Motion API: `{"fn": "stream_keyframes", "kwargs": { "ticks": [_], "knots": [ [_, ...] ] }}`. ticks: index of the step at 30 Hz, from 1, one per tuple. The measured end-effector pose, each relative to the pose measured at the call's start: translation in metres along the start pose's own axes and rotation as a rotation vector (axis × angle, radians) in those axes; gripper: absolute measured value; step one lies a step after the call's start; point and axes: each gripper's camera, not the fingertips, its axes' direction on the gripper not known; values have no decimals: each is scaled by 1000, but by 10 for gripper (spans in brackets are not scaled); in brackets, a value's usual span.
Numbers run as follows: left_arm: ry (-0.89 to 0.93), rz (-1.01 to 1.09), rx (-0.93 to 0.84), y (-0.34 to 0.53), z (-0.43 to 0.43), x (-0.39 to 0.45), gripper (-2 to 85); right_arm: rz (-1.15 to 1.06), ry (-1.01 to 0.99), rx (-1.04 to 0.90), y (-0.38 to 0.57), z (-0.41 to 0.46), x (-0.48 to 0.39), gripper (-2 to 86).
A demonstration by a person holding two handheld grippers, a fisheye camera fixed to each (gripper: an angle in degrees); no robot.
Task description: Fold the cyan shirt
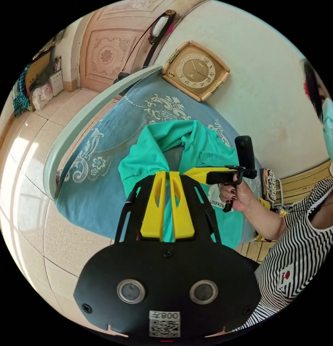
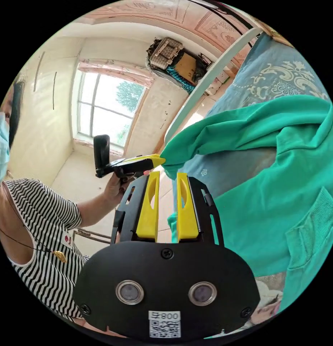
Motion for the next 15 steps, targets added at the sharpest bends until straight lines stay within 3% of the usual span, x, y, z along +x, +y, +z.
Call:
{"fn": "stream_keyframes", "kwargs": {
  "ticks": [7, 11, 15],
  "knots": [
    [34, 45, 12, 24, -12, -7, 24, 104, -118, 5, -7, -13, 30, 75],
    [49, 87, -35, 26, -12, -19, 32, 152, -109, -27, -6, -29, 48, 29],
    [122, -18, 5, 37, -25, -58, 43, 179, -100, -6, 3, -55, 65, 10]
  ]
}}
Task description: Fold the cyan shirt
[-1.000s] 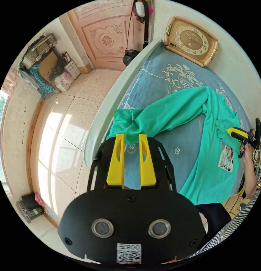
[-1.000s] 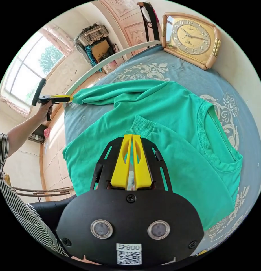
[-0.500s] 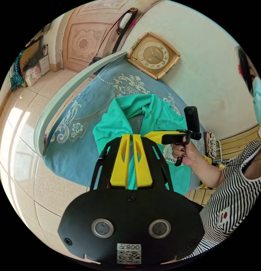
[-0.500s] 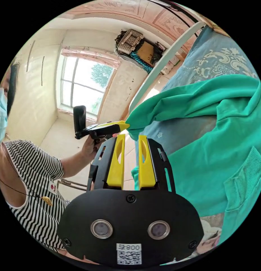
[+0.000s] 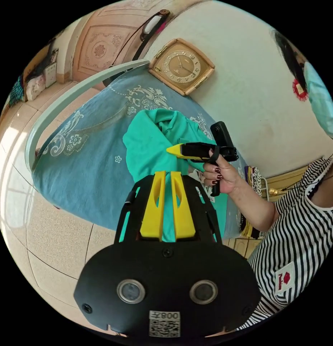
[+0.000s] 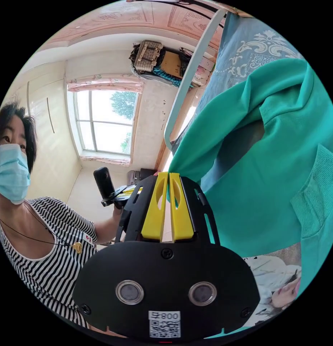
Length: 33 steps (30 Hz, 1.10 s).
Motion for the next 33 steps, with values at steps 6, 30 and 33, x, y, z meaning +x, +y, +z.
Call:
{"fn": "stream_keyframes", "kwargs": {
  "ticks": [6, 30, 33],
  "knots": [
    [366, -376, 61, 21, 17, -107, 85, 12, -83, 63, 9, -38, 12, 4],
    [1134, -532, 318, -19, 61, -178, 11, 26, -262, 150, 38, -155, 47, 111],
    [1153, -521, 295, -31, 69, -171, 11, 24, -364, 207, 50, -162, 49, 111]
  ]
}}
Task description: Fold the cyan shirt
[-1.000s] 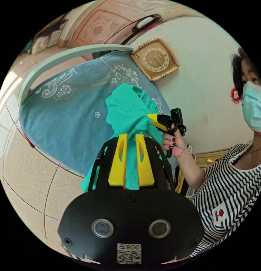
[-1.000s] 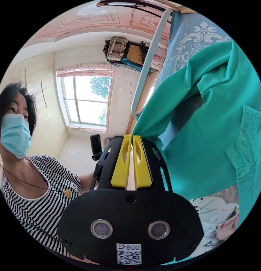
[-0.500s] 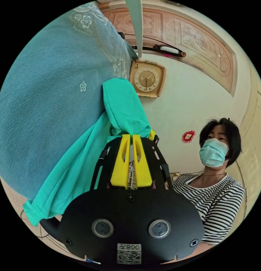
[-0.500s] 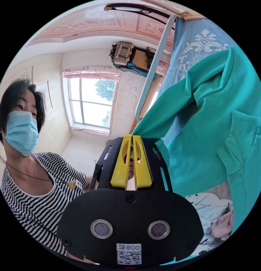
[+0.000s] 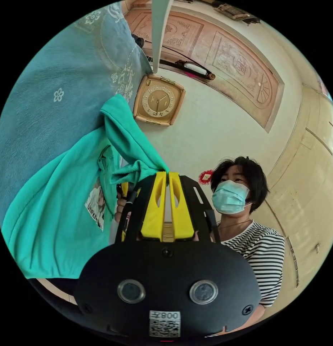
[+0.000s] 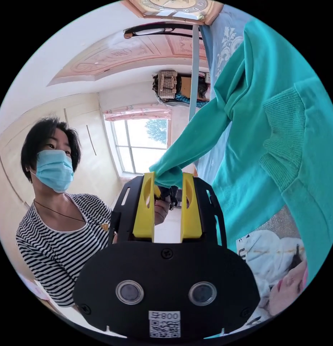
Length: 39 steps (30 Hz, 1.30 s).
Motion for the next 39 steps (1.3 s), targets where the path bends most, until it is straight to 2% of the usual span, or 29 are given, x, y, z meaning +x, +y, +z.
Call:
{"fn": "stream_keyframes", "kwargs": {
  "ticks": [4, 8, 11, 15, 19, 24, 27, 33, 39],
  "knots": [
    [9, -10, -19, -7, 19, -8, 10, 8, -70, 10, 6, 2, -6, 90],
    [3, -20, -49, -10, 45, -15, 9, -24, -100, -5, -1, -8, -37, 28],
    [6, -12, -119, -11, 76, -16, 9, -95, -40, -13, -15, -36, -85, 16],
    [37, 16, -223, -14, 125, -20, 10, -200, 88, -122, -31, -65, -166, 10],
    [105, 56, -227, -23, 176, -21, 10, -225, 169, -162, -46, -80, -213, 8],
    [92, 66, -352, -24, 245, -24, 10, -277, 274, -210, -54, -96, -273, 7],
    [42, -17, -392, -13, 278, -50, 10, -200, 403, -222, -37, -114, -276, 7],
    [-224, -173, -460, 8, 329, -128, 10, 86, 703, -334, -2, -134, -219, 7],
    [-258, -246, -466, 17, 371, -157, 10, 146, 784, -368, 12, -140, -203, 7]
  ]
}}
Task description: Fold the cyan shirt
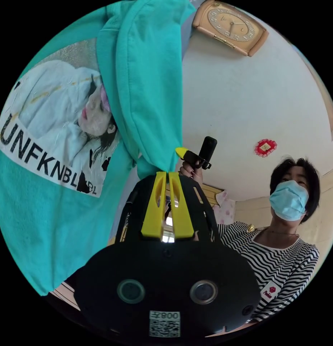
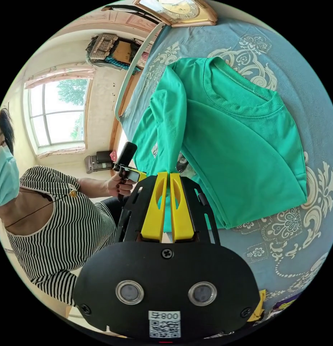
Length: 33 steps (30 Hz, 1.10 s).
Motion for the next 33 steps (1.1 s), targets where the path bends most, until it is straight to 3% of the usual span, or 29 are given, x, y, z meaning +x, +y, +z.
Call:
{"fn": "stream_keyframes", "kwargs": {
  "ticks": [7, 12, 19, 22, 28, 33],
  "knots": [
    [-16, 4, -21, -32, 50, 1, 13, -5, 114, -24, -1, -18, -6, 12],
    [-165, -1, 4, -56, 70, -12, 22, 73, 212, -50, -11, 4, 36, 30],
    [-166, 19, -2, -70, 80, -9, 65, 143, 175, 83, 15, -11, 75, 76],
    [-191, 0, -35, -71, 92, -12, 66, 150, 46, 150, 36, -9, 94, 76],
    [-244, 39, -102, -90, 115, -5, 23, 146, 52, 95, 29, 15, 121, 42],
    [-109, 5, -102, -87, 116, 4, 14, 83, -75, 132, 38, -2, 120, 21]
  ]
}}
